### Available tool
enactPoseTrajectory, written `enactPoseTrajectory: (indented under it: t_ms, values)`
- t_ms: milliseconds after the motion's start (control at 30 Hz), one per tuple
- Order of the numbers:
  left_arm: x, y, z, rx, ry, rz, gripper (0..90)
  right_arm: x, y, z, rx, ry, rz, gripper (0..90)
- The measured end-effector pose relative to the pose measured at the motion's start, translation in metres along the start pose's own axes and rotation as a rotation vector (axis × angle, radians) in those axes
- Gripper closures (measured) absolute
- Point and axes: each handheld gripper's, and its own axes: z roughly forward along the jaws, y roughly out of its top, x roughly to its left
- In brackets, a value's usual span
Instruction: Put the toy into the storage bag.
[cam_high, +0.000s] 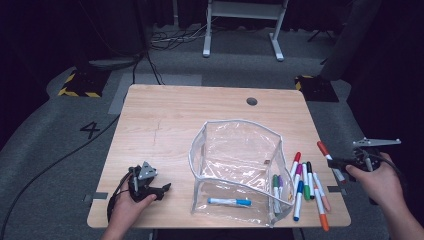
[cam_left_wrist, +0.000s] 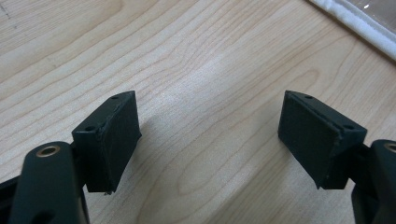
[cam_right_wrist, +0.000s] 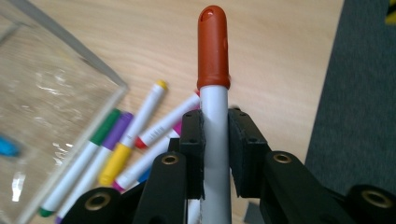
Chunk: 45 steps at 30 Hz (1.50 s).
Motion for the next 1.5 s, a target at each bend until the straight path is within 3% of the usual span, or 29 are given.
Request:
enactPoseTrajectory:
  t_ms: [33,133,167,200,333,367,400,533,567,600,733,767,800,1033,1233,1267,1500]
  values:
    - [0.0,0.0,0.0,0.0,0.0,0.0,21.0,0.012,0.015,-0.014,-0.021,0.013,-0.041,77.4]
    - [0.0,0.0,0.0,0.001,0.0,0.0,20.8,0.023,0.026,-0.024,-0.038,0.009,-0.084,77.4]
    - [0.0,0.0,0.0,0.001,0.001,-0.001,20.6,0.036,0.039,-0.034,-0.054,0.031,-0.12,77.4]
    - [0.0,0.0,0.0,0.002,0.001,0.0,20.6,0.036,0.039,-0.034,-0.054,0.031,-0.12,77.4]
    - [0.0,0.0,0.0,0.002,0.0,0.001,20.1,0.062,0.063,-0.05,-0.076,0.077,-0.192,77.4]
    - [0.0,0.0,0.0,0.002,0.001,0.001,20.1,0.076,0.073,-0.055,-0.082,0.099,-0.233,77.4]
    - [0.0,0.0,0.0,0.002,0.001,0.001,20.1,0.076,0.073,-0.055,-0.082,0.099,-0.233,77.4]
    - [-0.001,0.001,0.001,0.012,-0.011,0.009,16.8,0.103,0.09,-0.057,-0.076,0.149,-0.319,77.4]
    - [-0.001,0.001,0.002,0.01,-0.011,0.003,15.0,0.117,0.097,-0.054,-0.064,0.176,-0.355,77.4]
    - [-0.001,0.001,0.002,0.01,-0.011,0.003,15.0,0.117,0.097,-0.054,-0.064,0.176,-0.355,77.4]
    - [-0.002,0.001,0.002,0.012,-0.011,0.001,14.7,0.145,0.11,-0.044,-0.034,0.215,-0.423,77.4]
    - [-0.002,0.001,0.002,0.013,-0.011,0.001,14.4,0.157,0.116,-0.037,-0.019,0.236,-0.458,77.4]
    - [-0.002,0.001,0.002,0.014,-0.011,0.001,14.4,0.157,0.116,-0.037,-0.019,0.236,-0.458,77.4]
    - [-0.002,0.001,0.002,0.011,-0.009,0.002,14.3,0.2,0.131,-0.017,0.036,0.329,-0.583,77.4]
    - [-0.001,0.001,0.002,0.011,-0.01,0.002,14.3,0.234,0.133,0.011,0.119,0.408,-0.69,77.4]
    - [-0.001,0.001,0.002,0.011,-0.01,0.002,14.3,0.243,0.131,0.022,0.151,0.426,-0.712,77.3]
    - [-0.002,0.001,0.002,0.012,-0.01,0.002,14.3,0.258,0.123,0.054,0.241,0.47,-0.746,77.4]
